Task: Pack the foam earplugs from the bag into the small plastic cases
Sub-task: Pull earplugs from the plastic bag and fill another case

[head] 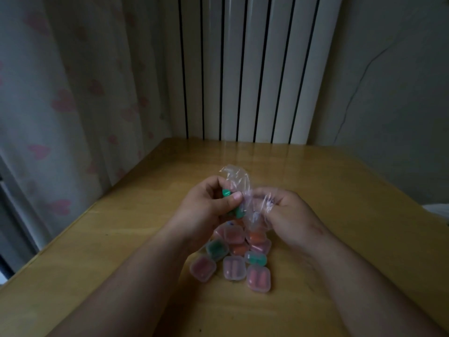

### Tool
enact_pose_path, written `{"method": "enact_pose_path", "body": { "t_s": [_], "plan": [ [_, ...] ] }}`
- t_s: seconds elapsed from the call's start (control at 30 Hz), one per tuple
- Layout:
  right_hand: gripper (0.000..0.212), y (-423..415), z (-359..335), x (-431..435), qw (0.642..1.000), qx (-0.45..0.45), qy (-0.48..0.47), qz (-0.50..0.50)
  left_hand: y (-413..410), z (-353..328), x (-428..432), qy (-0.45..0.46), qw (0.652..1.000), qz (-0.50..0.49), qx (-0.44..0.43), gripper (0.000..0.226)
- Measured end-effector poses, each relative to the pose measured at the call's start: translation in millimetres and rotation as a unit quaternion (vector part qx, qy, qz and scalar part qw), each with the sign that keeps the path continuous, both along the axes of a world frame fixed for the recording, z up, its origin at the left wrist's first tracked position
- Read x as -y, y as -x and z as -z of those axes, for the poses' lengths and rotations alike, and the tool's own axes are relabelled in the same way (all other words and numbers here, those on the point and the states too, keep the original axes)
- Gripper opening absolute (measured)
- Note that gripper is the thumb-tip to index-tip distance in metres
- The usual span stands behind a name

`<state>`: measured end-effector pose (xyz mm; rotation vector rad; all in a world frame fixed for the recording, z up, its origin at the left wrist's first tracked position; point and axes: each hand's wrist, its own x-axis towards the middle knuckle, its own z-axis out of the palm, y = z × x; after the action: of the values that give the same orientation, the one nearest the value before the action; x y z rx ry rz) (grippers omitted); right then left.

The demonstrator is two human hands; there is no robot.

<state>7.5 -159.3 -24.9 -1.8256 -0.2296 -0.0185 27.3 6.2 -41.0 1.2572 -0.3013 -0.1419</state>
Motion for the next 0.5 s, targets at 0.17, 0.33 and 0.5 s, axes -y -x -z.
{"method": "enact_pose_path", "body": {
  "t_s": [0.17,0.33,0.5],
  "plan": [
    [0.016,2.6,-0.6,1.1,0.996,0.035,0.08,0.023,2.4,-0.2,3.1,-0.056,0.998,-0.029,0.012,0.016],
    [0.009,-2.0,1.9,-0.6,0.991,0.064,0.088,0.075,1.8,-2.4,5.0,-0.045,0.995,-0.085,-0.005,0.006],
    [0.011,-6.3,2.0,4.0,0.989,0.056,0.032,0.135,-5.8,-0.8,-3.8,-0.1,0.962,-0.252,-0.02,0.01]
  ]
}}
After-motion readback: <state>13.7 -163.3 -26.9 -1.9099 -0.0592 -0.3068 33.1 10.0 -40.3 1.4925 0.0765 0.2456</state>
